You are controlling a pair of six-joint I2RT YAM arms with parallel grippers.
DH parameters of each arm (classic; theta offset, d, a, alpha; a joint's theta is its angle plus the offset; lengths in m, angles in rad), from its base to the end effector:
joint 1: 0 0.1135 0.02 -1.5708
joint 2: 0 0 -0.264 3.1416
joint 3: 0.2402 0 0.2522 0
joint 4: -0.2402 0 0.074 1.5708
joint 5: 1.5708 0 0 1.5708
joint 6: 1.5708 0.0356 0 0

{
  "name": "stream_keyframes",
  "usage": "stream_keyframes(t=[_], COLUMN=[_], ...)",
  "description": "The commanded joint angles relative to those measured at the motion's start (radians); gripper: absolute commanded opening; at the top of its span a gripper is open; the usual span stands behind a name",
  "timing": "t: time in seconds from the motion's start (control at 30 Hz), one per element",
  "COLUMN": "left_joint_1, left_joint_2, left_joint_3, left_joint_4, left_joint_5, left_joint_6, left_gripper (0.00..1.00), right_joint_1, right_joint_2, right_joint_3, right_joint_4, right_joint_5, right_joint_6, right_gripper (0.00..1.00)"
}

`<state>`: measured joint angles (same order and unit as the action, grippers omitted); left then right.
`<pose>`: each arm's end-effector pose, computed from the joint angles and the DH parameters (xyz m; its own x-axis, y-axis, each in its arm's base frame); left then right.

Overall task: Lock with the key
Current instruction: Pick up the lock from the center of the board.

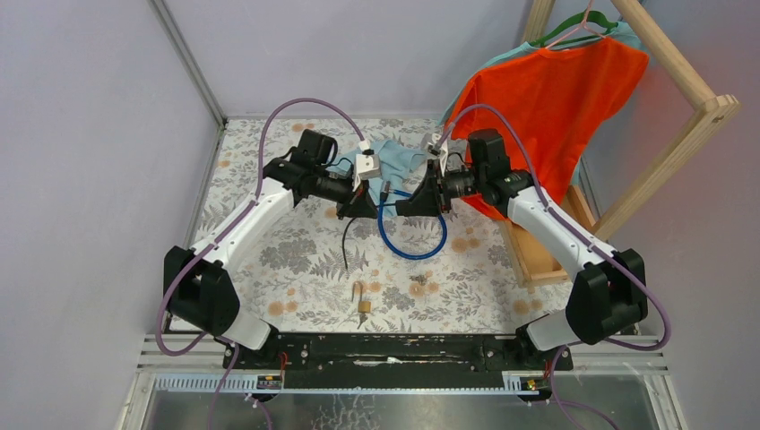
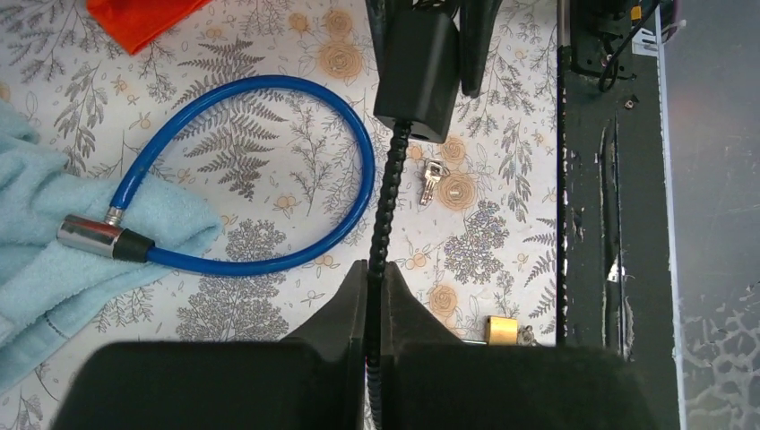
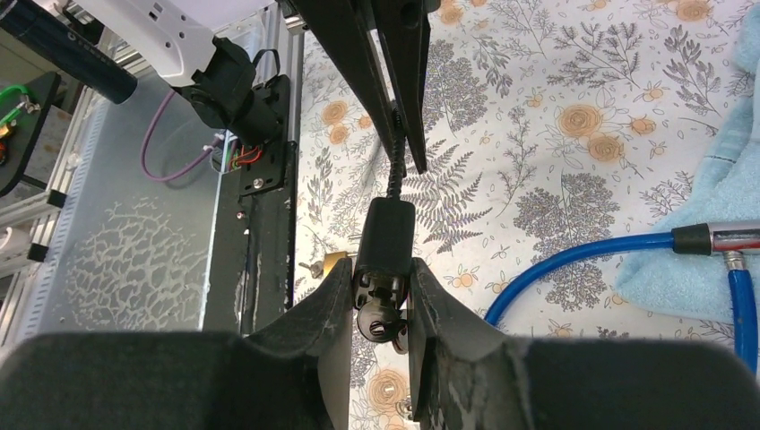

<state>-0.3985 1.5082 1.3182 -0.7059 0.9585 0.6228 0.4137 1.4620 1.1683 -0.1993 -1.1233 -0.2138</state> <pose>0.2784 -0.1488 0.3159 -0.1795 0.4393 -0.8802 0.9837 0.0924 -0.1545 0.2819 0.1588 0.3201 -0.2323 -0.2022 -0.9514 -0.9726 0.0348 0.2300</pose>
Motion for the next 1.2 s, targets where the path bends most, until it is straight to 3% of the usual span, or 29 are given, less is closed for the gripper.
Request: stream_keyframes(t=[0.0,0.03,0.13,0.2,0.27,0.33,0.63,1.17], left_joint_1=[0.000,-0.001,-0.013,-0.028,-0.050,-0.074,-0.136,-0.168], left_joint_2=[-0.015,-0.017,-0.016,-0.013,-0.007,-0.002,0.045,0.063], left_joint_3=[0.048,0.055,0.092,0.116,0.136,0.151,0.226,0.233], left_joint_4=[-0.019,-0.026,-0.067,-0.107,-0.142,-0.167,-0.237,-0.237], left_joint_5=[0.026,0.013,-0.054,-0.090,-0.129,-0.168,-0.215,-0.200], left_joint_6=[-0.041,-0.047,-0.050,-0.034,-0.016,-0.001,0.027,0.011], left_gripper=[0.00,0.00,0.00,0.00,0.00,0.00,0.00,0.00], right_joint_1=[-0.001,0.000,0.000,0.000,0.002,0.002,0.003,0.048], right_joint_2=[-0.051,-0.051,-0.046,-0.043,-0.039,-0.033,-0.029,0.033], right_joint_3=[-0.008,-0.004,0.036,0.065,0.099,0.138,0.178,0.179], right_joint_4=[0.023,0.013,-0.099,-0.174,-0.234,-0.299,-0.373,-0.435], right_joint_5=[-0.006,0.005,0.049,0.072,0.082,0.091,0.131,0.074], right_joint_6=[-0.021,-0.027,-0.117,-0.179,-0.224,-0.275,-0.376,-0.435], right_gripper=[0.07,0.14,0.52,0.69,0.82,0.87,0.89,0.56])
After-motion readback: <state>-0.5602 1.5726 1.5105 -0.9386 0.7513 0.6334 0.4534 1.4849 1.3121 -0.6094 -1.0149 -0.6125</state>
